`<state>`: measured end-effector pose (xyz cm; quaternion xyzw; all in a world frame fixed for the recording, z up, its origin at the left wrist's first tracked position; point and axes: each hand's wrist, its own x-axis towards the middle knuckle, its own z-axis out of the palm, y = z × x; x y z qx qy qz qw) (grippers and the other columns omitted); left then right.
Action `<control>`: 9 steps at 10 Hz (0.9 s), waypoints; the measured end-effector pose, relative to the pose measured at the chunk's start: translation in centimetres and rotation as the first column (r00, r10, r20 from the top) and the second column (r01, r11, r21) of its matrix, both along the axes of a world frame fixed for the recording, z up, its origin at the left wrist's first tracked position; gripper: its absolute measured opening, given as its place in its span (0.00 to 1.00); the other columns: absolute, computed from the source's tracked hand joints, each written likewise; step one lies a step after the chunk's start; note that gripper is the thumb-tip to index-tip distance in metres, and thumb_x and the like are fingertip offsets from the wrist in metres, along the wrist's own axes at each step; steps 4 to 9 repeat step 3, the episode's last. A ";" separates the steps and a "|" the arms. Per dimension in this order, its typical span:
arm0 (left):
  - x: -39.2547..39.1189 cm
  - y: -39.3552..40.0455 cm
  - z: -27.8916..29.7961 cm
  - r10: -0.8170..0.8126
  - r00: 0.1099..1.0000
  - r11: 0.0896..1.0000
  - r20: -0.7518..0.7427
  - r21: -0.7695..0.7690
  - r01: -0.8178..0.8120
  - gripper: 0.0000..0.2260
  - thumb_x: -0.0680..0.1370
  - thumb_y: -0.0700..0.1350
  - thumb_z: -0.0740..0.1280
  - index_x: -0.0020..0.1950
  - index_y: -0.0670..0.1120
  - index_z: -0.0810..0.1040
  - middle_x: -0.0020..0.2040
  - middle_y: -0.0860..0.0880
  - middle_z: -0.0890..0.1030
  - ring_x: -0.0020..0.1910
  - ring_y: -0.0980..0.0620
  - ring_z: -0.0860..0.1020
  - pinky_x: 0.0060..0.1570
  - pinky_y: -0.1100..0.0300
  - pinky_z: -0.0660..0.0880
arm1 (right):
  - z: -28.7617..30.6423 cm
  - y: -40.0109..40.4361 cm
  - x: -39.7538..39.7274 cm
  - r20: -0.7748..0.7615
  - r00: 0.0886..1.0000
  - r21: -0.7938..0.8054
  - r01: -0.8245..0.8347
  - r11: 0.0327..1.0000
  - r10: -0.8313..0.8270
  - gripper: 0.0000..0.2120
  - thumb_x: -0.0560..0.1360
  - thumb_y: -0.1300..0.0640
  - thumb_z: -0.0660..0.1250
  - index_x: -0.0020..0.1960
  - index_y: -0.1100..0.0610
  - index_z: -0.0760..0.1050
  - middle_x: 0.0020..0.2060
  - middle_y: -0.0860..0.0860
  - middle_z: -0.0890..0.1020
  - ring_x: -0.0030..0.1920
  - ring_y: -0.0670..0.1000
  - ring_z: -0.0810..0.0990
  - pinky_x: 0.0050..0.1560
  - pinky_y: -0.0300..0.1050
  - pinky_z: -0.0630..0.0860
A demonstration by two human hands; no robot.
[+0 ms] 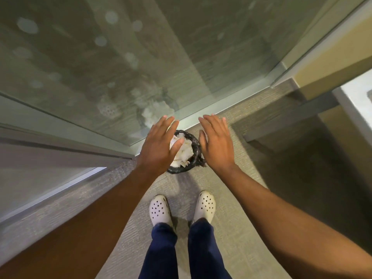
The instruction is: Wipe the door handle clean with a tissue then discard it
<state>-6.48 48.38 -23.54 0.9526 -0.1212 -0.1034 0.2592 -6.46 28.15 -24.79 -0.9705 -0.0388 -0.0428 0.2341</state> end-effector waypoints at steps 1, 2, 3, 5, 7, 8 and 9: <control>1.3 -2.1 3.7 -0.087 0.987 0.995 0.139 0.067 0.078 0.29 0.87 0.55 0.64 0.85 0.43 0.64 0.87 0.44 0.64 0.88 0.43 0.54 0.87 0.41 0.46 | 4.3 -2.0 -0.3 0.042 0.999 -0.097 0.032 0.995 -0.028 0.21 0.83 0.57 0.61 0.76 0.58 0.69 0.75 0.57 0.73 0.79 0.59 0.66 0.83 0.61 0.52; 2.6 -3.8 7.3 -0.139 0.957 0.987 0.254 0.110 0.114 0.31 0.87 0.59 0.62 0.86 0.44 0.62 0.88 0.44 0.60 0.89 0.43 0.52 0.87 0.40 0.44 | 8.2 -3.8 0.2 0.071 0.996 -0.121 0.059 0.991 -0.051 0.23 0.83 0.58 0.61 0.77 0.57 0.67 0.77 0.57 0.70 0.80 0.60 0.63 0.83 0.62 0.49; 3.8 -5.6 12.3 -0.213 0.907 0.974 0.362 0.153 0.168 0.36 0.86 0.65 0.57 0.87 0.44 0.56 0.89 0.44 0.56 0.89 0.44 0.49 0.87 0.41 0.43 | 13.5 -5.5 -0.1 0.153 0.980 -0.157 0.153 0.976 -0.129 0.25 0.83 0.57 0.62 0.79 0.57 0.65 0.79 0.58 0.68 0.81 0.60 0.61 0.82 0.62 0.49; 3.8 -5.6 12.3 -0.213 0.907 0.974 0.362 0.153 0.168 0.36 0.86 0.65 0.57 0.87 0.44 0.56 0.89 0.44 0.56 0.89 0.44 0.49 0.87 0.41 0.43 | 13.5 -5.5 -0.1 0.153 0.980 -0.157 0.153 0.976 -0.129 0.25 0.83 0.57 0.62 0.79 0.57 0.65 0.79 0.58 0.68 0.81 0.60 0.61 0.82 0.62 0.49; 3.8 -5.6 12.3 -0.213 0.907 0.974 0.362 0.153 0.168 0.36 0.86 0.65 0.57 0.87 0.44 0.56 0.89 0.44 0.56 0.89 0.44 0.49 0.87 0.41 0.43 | 13.5 -5.5 -0.1 0.153 0.980 -0.157 0.153 0.976 -0.129 0.25 0.83 0.57 0.62 0.79 0.57 0.65 0.79 0.58 0.68 0.81 0.60 0.61 0.82 0.62 0.49; 3.8 -5.6 12.3 -0.213 0.907 0.974 0.362 0.153 0.168 0.36 0.86 0.65 0.57 0.87 0.44 0.56 0.89 0.44 0.56 0.89 0.44 0.49 0.87 0.41 0.43 | 13.5 -5.5 -0.1 0.153 0.980 -0.157 0.153 0.976 -0.129 0.25 0.83 0.57 0.62 0.79 0.57 0.65 0.79 0.58 0.68 0.81 0.60 0.61 0.82 0.62 0.49; 3.8 -5.6 12.3 -0.213 0.907 0.974 0.362 0.153 0.168 0.36 0.86 0.65 0.57 0.87 0.44 0.56 0.89 0.44 0.56 0.89 0.44 0.49 0.87 0.41 0.43 | 13.5 -5.5 -0.1 0.153 0.980 -0.157 0.153 0.976 -0.129 0.25 0.83 0.57 0.62 0.79 0.57 0.65 0.79 0.58 0.68 0.81 0.60 0.61 0.82 0.62 0.49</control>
